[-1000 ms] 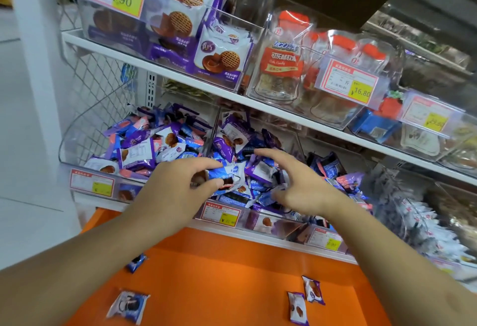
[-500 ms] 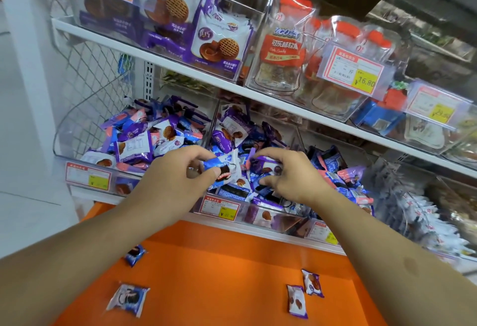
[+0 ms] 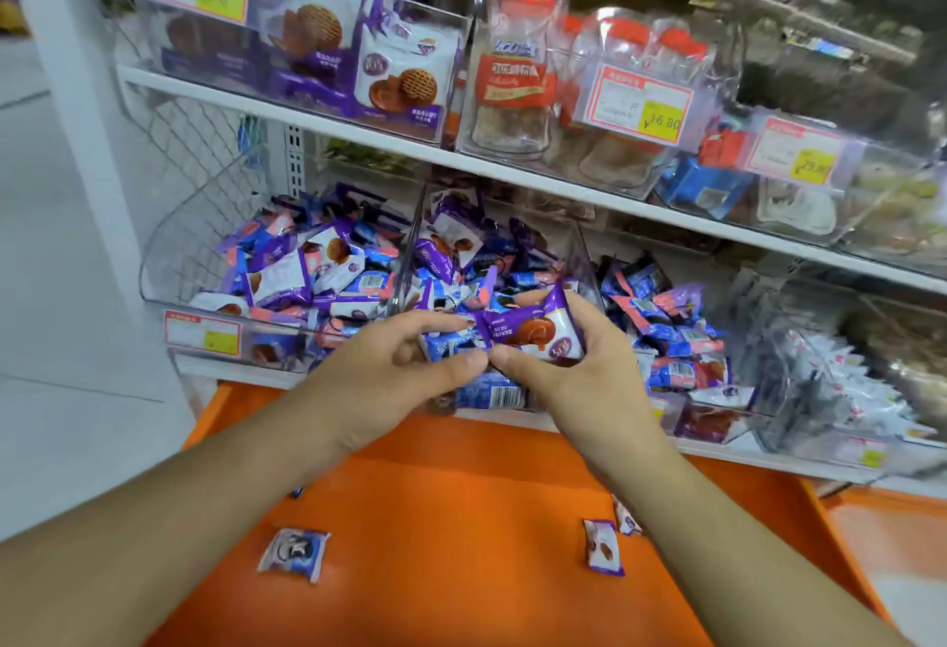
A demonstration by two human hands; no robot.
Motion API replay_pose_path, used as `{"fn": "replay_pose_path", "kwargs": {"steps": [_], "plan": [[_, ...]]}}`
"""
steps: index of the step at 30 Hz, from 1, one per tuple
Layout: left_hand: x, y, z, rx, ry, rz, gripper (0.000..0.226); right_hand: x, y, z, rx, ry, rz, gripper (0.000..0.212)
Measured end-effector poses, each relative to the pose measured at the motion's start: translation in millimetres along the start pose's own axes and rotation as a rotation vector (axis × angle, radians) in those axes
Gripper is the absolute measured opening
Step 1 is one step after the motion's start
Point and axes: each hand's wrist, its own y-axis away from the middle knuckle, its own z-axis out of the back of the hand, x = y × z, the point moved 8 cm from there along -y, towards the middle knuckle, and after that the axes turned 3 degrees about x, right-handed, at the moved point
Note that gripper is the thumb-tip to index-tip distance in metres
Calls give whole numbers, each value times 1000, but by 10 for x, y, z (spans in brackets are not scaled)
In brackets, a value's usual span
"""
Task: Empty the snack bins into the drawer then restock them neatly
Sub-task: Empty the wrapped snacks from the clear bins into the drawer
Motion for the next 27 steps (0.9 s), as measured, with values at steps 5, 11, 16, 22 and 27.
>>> {"fn": "replay_pose_path", "kwargs": {"steps": [5,11,16,22,27], "plan": [[193,177,-69,-38,-115,25,46,-246,227,-196,55,-50,-40,36],[1110,141,247,-39,-320,226,53,-1324,378,-217,13,-161,-372,21],[2191,96,504,-1,-565,404,46,-2141,541,-491,128,-72,-596,20],[3066,71,736,40,-682,552,53,-2608,552,-738,213,-35,-643,23],[3007,-51,431,94,-725,472,73,-2901,522,-692,246,-3,-634,15]]}}
